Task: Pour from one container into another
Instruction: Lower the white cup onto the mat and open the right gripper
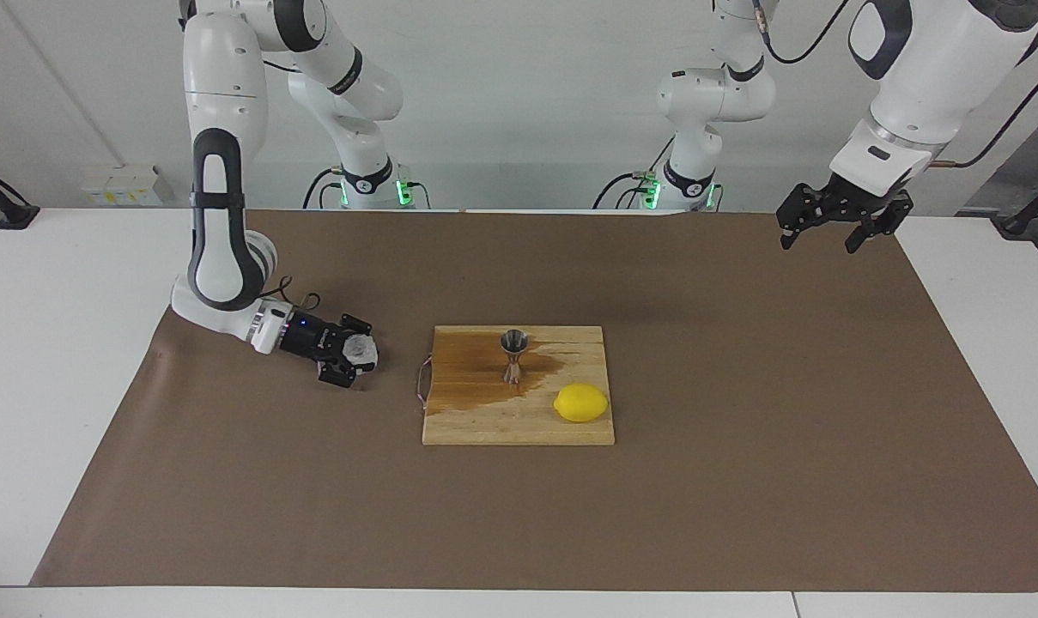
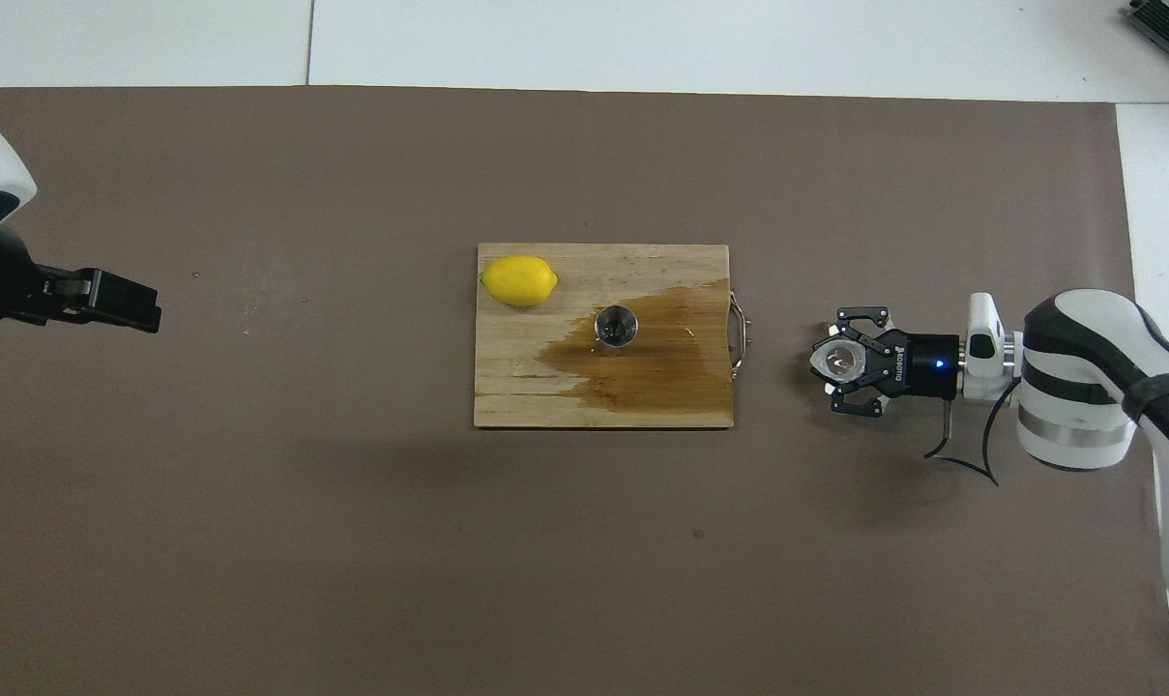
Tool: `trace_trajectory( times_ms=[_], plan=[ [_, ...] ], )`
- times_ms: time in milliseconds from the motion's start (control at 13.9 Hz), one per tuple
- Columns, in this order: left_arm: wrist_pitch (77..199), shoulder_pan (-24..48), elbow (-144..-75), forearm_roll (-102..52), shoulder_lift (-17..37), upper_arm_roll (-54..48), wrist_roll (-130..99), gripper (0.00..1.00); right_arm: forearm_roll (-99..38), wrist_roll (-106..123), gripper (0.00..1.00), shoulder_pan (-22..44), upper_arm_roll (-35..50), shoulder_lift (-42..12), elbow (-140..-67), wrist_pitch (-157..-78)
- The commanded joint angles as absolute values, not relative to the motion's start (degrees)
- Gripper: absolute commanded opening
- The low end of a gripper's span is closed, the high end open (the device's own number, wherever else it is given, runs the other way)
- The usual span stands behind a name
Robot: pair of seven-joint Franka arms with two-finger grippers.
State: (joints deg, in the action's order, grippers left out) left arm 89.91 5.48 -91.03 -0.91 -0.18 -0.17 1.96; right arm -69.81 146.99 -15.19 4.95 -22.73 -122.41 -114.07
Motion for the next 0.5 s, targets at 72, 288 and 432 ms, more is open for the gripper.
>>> trace_trajectory(
  times_ms=[72,288,432],
  plan=[
    [89.65,5.10,-92.55,0.00,-1.67,-0.35,2.02,1.00,-71.28,148.98,0.97,-15.21,5.27,-21.71,-123.49,-116.28],
    [89.65,5.10,-92.55,0.00,-1.67,-0.35,2.02,1.00,-68.22,148.45,1.00,-15.12,5.19,-21.62,-122.87,-116.28],
    [89.74,5.10,-92.55,0.00,-1.67,-0.35,2.02,1.00,-64.62,147.83,1.00,-15.38,4.92,-20.66,-121.73,-116.28]
  ],
)
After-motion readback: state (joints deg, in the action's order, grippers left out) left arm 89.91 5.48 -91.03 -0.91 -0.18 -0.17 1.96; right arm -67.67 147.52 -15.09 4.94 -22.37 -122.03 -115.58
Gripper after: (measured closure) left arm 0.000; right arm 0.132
